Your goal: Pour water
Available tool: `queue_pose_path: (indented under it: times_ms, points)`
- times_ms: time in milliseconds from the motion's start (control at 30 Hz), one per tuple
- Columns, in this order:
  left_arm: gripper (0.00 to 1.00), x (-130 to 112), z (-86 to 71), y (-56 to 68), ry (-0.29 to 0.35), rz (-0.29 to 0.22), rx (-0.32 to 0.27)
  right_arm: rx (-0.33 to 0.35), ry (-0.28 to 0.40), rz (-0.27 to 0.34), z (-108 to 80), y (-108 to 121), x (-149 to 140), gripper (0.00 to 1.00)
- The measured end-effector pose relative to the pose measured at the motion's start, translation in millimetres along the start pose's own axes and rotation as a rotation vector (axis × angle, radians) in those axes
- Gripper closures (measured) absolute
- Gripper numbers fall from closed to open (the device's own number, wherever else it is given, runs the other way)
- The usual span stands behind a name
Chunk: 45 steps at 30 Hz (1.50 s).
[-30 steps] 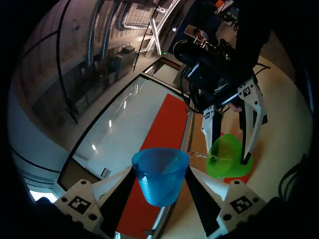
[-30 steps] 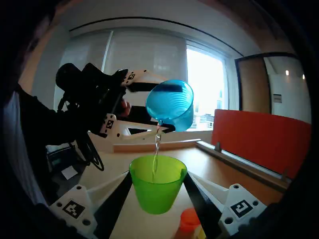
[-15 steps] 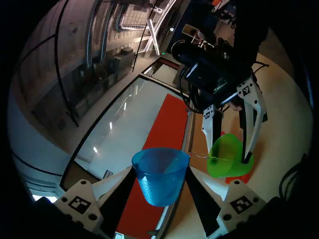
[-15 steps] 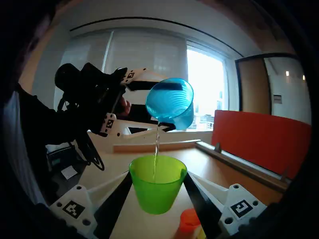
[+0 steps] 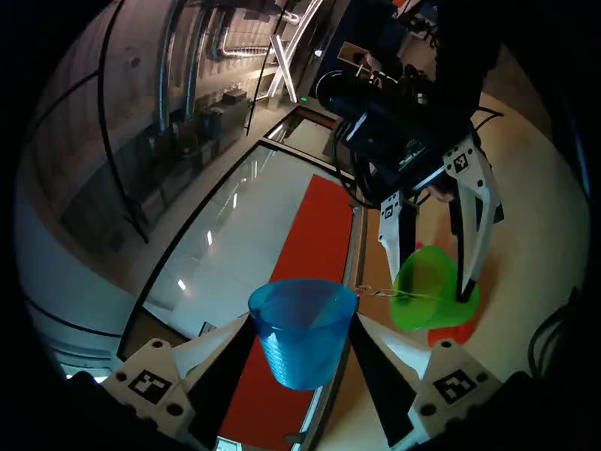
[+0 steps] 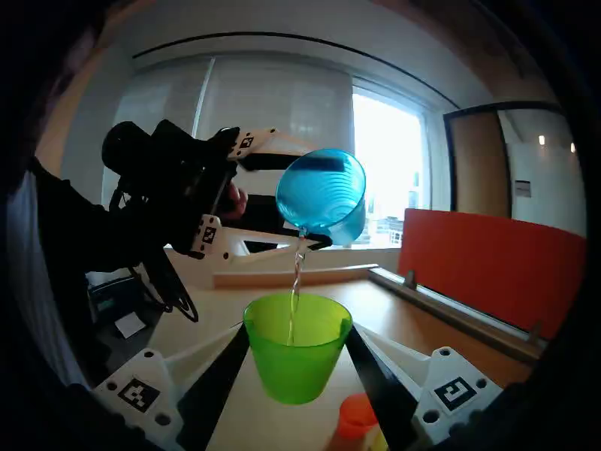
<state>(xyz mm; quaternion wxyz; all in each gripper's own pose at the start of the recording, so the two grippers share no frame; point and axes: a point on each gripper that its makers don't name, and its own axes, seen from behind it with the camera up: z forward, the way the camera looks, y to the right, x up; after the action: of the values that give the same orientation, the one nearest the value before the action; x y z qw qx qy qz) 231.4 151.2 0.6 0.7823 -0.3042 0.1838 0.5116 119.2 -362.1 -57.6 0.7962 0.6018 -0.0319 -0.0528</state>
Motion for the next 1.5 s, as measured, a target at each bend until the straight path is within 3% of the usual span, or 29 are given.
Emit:
queue_pose_path:
  times_ms: [1500]
  points:
    - [0.16, 6.2, 2.3, 3.3, 0.014, 0.047, -0.005, 0.007, -0.009, -0.005, 0.5, -3.1, -0.1, 0.09]
